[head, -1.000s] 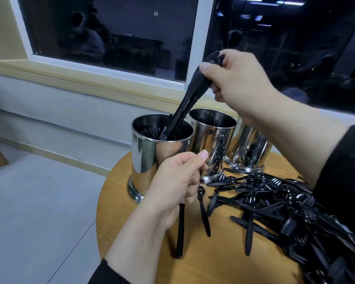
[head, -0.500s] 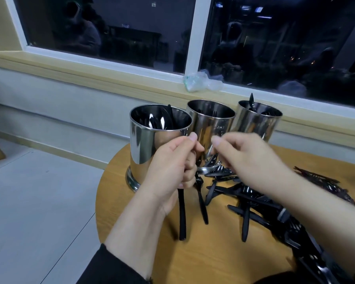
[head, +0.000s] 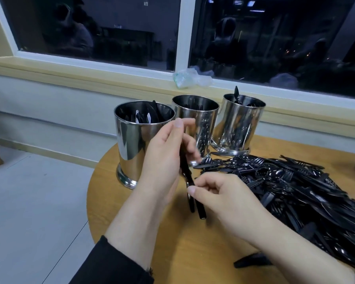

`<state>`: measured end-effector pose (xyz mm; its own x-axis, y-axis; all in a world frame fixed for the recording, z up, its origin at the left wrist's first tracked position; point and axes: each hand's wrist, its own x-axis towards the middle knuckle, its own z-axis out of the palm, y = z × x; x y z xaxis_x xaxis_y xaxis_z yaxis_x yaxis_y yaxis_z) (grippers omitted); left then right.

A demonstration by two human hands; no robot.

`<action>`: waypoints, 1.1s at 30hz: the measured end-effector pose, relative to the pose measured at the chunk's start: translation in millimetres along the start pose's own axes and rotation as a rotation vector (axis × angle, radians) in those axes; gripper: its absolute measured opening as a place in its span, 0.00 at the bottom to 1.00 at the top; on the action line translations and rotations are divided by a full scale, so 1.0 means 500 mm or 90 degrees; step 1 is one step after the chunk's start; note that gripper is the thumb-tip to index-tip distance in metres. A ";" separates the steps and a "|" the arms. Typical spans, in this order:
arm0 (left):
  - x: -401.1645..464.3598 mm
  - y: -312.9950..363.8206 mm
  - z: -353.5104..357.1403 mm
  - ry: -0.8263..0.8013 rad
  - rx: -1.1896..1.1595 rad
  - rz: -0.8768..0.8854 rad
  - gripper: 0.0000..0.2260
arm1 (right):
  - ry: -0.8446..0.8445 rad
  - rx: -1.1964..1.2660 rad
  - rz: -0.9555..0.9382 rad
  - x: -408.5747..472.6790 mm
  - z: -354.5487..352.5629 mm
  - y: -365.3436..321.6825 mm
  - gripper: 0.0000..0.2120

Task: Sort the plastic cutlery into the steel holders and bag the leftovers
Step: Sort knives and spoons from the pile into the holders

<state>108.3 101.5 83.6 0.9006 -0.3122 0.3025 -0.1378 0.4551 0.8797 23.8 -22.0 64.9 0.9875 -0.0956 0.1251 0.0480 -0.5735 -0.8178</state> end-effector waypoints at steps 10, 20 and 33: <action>-0.001 0.046 -0.070 0.211 0.102 0.089 0.17 | 0.136 -0.006 -0.091 0.138 -0.107 -0.159 0.14; 0.009 0.026 -0.092 0.206 0.140 0.054 0.20 | 0.116 -0.162 -0.084 0.299 -0.044 -0.208 0.19; -0.052 -0.053 0.026 0.010 0.328 0.018 0.19 | 0.235 -0.185 0.010 -0.034 -0.191 0.034 0.19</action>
<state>83.1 86.8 57.4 0.8992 -0.2911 0.3266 -0.3439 -0.0087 0.9390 -6.4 -108.0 102.6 0.8662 -0.3584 0.3483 -0.0624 -0.7691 -0.6361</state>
